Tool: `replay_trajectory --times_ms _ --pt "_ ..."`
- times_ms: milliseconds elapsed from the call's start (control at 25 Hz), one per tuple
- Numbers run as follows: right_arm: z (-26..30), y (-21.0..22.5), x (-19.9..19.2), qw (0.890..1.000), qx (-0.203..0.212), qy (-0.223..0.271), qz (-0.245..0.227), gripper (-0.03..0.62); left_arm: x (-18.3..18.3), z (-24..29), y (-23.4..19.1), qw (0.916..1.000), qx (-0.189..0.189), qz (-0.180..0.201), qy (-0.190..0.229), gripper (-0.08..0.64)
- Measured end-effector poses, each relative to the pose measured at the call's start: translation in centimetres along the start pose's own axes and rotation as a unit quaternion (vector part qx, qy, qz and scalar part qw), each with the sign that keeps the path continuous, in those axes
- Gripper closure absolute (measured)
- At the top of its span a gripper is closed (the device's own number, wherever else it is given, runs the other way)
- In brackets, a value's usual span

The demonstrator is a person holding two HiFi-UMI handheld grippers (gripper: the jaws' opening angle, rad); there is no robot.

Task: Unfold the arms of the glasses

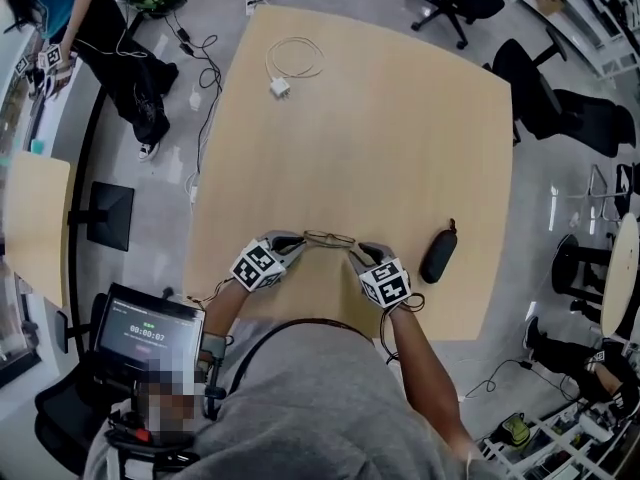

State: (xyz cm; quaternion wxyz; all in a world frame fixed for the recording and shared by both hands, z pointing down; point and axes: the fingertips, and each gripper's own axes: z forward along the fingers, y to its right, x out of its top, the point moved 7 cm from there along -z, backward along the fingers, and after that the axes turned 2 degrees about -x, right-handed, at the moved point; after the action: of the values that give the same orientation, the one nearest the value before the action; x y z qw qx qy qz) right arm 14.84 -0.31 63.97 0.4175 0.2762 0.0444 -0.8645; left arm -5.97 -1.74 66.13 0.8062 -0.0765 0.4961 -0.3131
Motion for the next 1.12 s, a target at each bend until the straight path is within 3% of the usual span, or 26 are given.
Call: replay_trajectory --times_ms 360,560,760,1120 --pt "3.0 2.7 0.3 0.999 0.016 -0.033 -0.027 0.492 0.8 3.6 -1.7 0.9991 -0.020 0.013 -0.035 0.551" --pt "3.4 2.2 -0.2 0.998 0.009 -0.041 -0.041 0.495 0.4 3.7 -1.1 0.9987 -0.027 0.012 -0.042 0.552" --pt "3.2 2.1 -0.6 0.997 0.003 -0.060 -0.056 0.555 0.0 3.9 -0.6 0.9984 -0.034 0.009 -0.045 0.551" --pt "2.9 0.6 -0.6 0.996 0.017 -0.067 -0.062 0.561 -0.4 4.6 1.2 0.9970 -0.059 0.007 -0.049 0.552"
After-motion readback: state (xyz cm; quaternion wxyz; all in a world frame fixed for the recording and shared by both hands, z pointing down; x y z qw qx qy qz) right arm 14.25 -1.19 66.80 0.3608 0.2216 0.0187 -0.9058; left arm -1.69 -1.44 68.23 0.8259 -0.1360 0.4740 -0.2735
